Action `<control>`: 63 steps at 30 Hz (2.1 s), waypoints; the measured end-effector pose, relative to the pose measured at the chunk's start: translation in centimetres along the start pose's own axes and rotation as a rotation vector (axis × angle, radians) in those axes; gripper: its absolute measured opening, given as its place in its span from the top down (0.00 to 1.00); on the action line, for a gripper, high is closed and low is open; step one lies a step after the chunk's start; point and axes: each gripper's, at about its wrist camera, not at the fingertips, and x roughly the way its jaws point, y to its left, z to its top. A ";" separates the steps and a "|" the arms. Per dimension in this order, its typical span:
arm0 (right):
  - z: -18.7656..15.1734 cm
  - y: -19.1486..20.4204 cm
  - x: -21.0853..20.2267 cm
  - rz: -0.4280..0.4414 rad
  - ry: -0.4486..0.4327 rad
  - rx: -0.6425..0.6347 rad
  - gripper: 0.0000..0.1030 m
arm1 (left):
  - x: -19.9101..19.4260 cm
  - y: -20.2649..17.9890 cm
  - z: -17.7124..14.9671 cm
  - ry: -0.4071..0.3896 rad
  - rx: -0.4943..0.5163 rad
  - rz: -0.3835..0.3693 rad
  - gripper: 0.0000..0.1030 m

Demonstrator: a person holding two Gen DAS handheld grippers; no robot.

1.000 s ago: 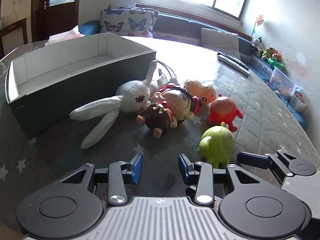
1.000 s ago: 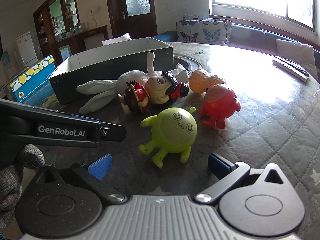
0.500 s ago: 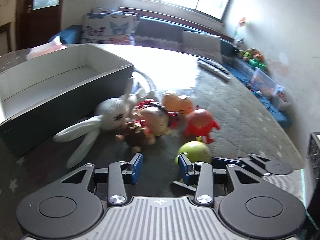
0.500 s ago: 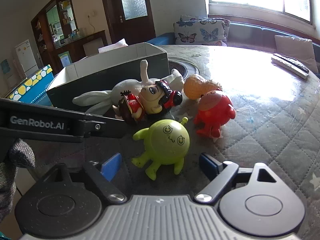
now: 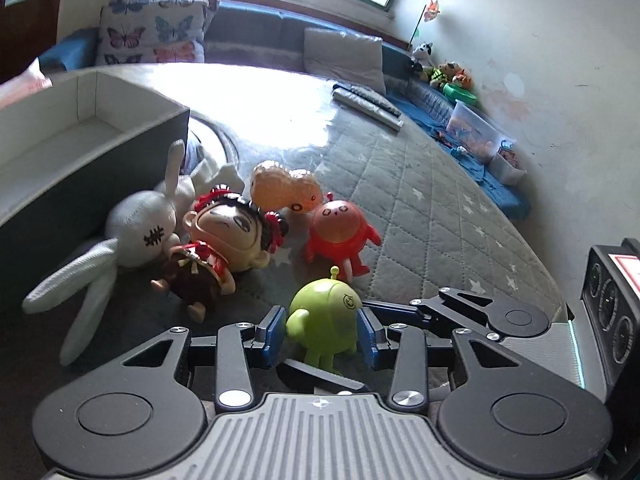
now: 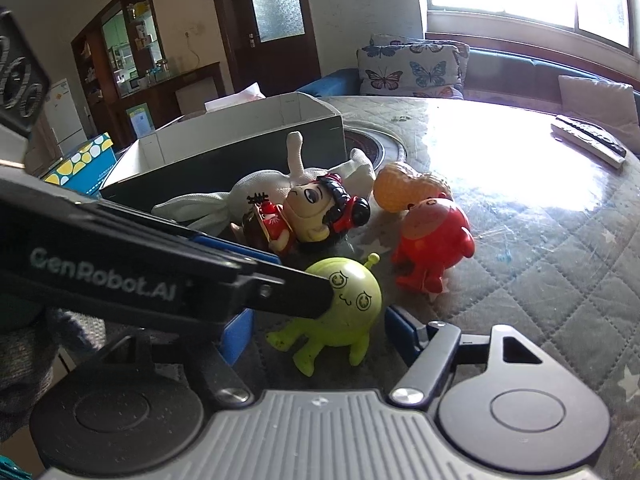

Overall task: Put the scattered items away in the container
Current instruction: 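Close the left tool on the green one-eyed toy, then lift the green toy with the left tool and carry it over the box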

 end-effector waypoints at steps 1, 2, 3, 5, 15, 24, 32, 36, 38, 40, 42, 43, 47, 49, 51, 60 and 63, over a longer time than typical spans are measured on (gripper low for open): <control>0.0 0.0 0.0 0.003 0.001 0.001 0.35 | 0.1 0.2 0.0 0.006 -0.005 -0.003 0.59; 0.1 0.0 0.1 0.000 0.003 0.000 0.35 | 0.2 0.4 0.0 0.007 -0.016 -0.020 0.59; 0.1 -0.1 0.2 -0.003 0.004 -0.003 0.37 | 0.2 0.6 0.1 0.012 -0.029 -0.037 0.59; 0.1 -0.1 0.3 -0.005 0.007 -0.006 0.38 | 0.3 0.9 0.1 0.023 -0.044 -0.062 0.59; 1.0 0.6 0.1 -0.023 0.007 -0.054 0.44 | -0.6 1.9 0.3 -0.007 -0.053 -0.093 0.60; 6.0 2.9 1.2 -0.005 -0.051 -0.175 0.44 | -3.9 4.7 3.6 -0.127 -0.073 -0.066 0.60; 12.7 5.0 5.2 0.053 -0.095 -0.264 0.45 | -5.3 9.7 8.6 -0.207 -0.121 0.001 0.60; 15.6 5.5 7.9 0.061 -0.087 -0.277 0.45 | -4.8 12.9 11.3 -0.216 -0.172 -0.001 0.60; 16.9 5.5 9.4 0.070 -0.072 -0.276 0.45 | -4.0 14.2 12.3 -0.213 -0.188 -0.002 0.61; 17.9 5.4 10.9 0.079 -0.054 -0.272 0.45 | -3.1 15.6 13.4 -0.202 -0.205 0.001 0.62; 18.6 5.0 12.5 0.083 -0.032 -0.258 0.45 | -2.3 17.0 14.1 -0.190 -0.221 0.006 0.65; 18.9 4.9 13.3 0.082 -0.018 -0.248 0.44 | -1.7 17.5 14.3 -0.182 -0.231 0.001 0.66; 19.5 4.0 16.2 0.083 0.045 -0.211 0.44 | 0.5 19.7 14.4 -0.138 -0.286 -0.015 0.68; 19.3 4.0 17.1 0.078 0.070 -0.211 0.44 | 1.4 20.3 14.1 -0.121 -0.306 -0.019 0.69; 19.0 3.7 17.7 0.074 0.090 -0.218 0.43 | 1.9 20.8 14.1 -0.105 -0.319 -0.012 0.71; 18.6 4.4 19.1 0.049 0.118 -0.271 0.44 | 3.2 21.7 13.9 -0.056 -0.351 0.000 0.74; 18.7 4.5 19.3 0.039 0.120 -0.276 0.44 | 3.2 21.6 13.8 -0.051 -0.354 -0.002 0.72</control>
